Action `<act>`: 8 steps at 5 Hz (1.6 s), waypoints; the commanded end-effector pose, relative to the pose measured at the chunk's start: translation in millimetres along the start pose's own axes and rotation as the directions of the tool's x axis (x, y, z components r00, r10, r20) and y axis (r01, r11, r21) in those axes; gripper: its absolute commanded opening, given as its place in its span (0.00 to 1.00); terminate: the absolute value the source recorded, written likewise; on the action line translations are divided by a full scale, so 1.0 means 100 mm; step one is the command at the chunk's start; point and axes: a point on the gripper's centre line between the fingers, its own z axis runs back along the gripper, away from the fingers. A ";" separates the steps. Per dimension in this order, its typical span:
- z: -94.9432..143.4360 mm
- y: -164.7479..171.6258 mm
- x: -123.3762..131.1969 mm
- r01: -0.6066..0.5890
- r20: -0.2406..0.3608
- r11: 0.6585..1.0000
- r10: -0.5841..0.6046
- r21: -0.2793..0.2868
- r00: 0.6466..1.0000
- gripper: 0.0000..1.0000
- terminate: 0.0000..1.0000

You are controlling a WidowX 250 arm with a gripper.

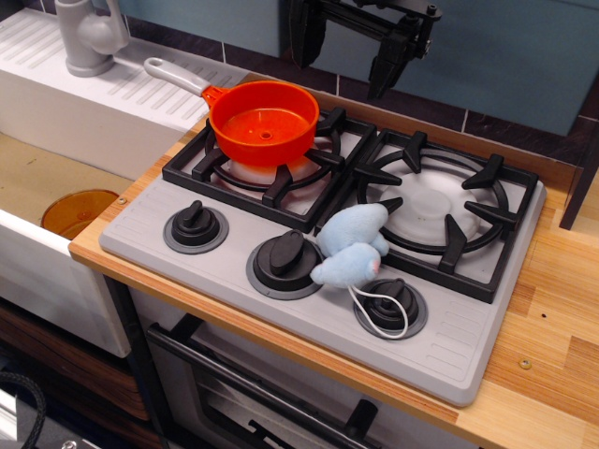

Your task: End effector reaching pot or pan

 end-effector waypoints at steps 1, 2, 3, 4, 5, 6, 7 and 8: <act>0.00 0.00 0.00 0.000 0.000 1.000 0.000 0.000 1.000 1.00 0.00; 0.05 0.11 0.15 0.007 0.027 1.000 -0.008 0.019 1.000 1.00 0.00; 0.09 0.20 0.26 0.027 0.033 0.999 -0.028 0.026 0.999 1.00 0.00; 0.04 0.28 0.31 0.035 0.050 0.999 -0.036 0.037 0.998 1.00 0.00; -0.11 0.34 0.33 0.033 0.028 0.999 -0.034 0.033 0.999 1.00 0.00; -0.33 0.36 0.31 0.047 0.067 0.999 -0.048 0.022 0.997 1.00 0.00; -0.57 0.35 0.27 0.042 0.087 0.999 -0.042 0.001 0.995 1.00 0.00; -0.73 0.32 0.24 0.028 0.090 1.000 -0.027 -0.010 0.996 1.00 0.00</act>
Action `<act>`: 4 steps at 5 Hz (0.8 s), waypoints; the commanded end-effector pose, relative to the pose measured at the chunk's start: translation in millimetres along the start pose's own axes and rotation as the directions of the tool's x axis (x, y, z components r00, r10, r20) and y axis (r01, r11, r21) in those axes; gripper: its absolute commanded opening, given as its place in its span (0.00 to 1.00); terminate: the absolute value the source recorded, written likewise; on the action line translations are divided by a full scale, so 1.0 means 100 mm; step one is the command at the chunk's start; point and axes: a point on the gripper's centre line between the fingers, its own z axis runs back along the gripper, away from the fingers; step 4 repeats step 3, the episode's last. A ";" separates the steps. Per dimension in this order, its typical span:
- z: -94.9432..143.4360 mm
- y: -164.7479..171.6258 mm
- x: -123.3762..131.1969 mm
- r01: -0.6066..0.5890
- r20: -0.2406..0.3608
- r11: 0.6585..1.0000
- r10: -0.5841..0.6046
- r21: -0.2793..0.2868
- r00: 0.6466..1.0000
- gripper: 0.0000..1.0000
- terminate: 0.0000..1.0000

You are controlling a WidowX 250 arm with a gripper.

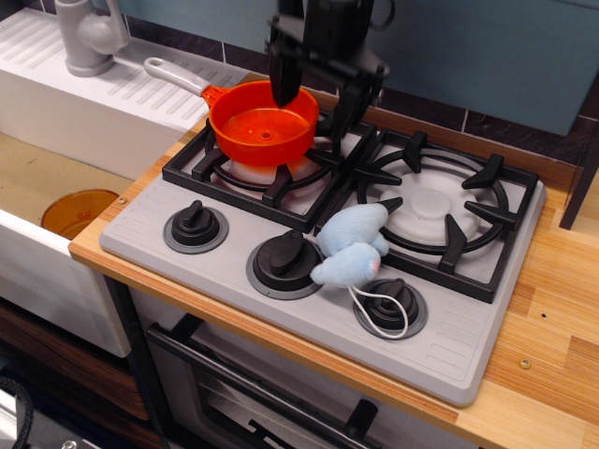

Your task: End effector reaching pot or pan

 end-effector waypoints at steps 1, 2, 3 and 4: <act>-0.08 -0.05 0.01 -0.033 -0.003 0.999 0.033 -0.023 0.999 1.00 0.00; -0.08 -0.05 0.01 -0.033 -0.003 0.999 0.033 -0.023 0.999 1.00 0.00; -0.08 -0.05 0.01 -0.033 -0.003 0.999 0.033 -0.023 0.999 1.00 1.00; -0.08 -0.05 0.01 -0.033 -0.003 0.999 0.033 -0.023 0.999 1.00 1.00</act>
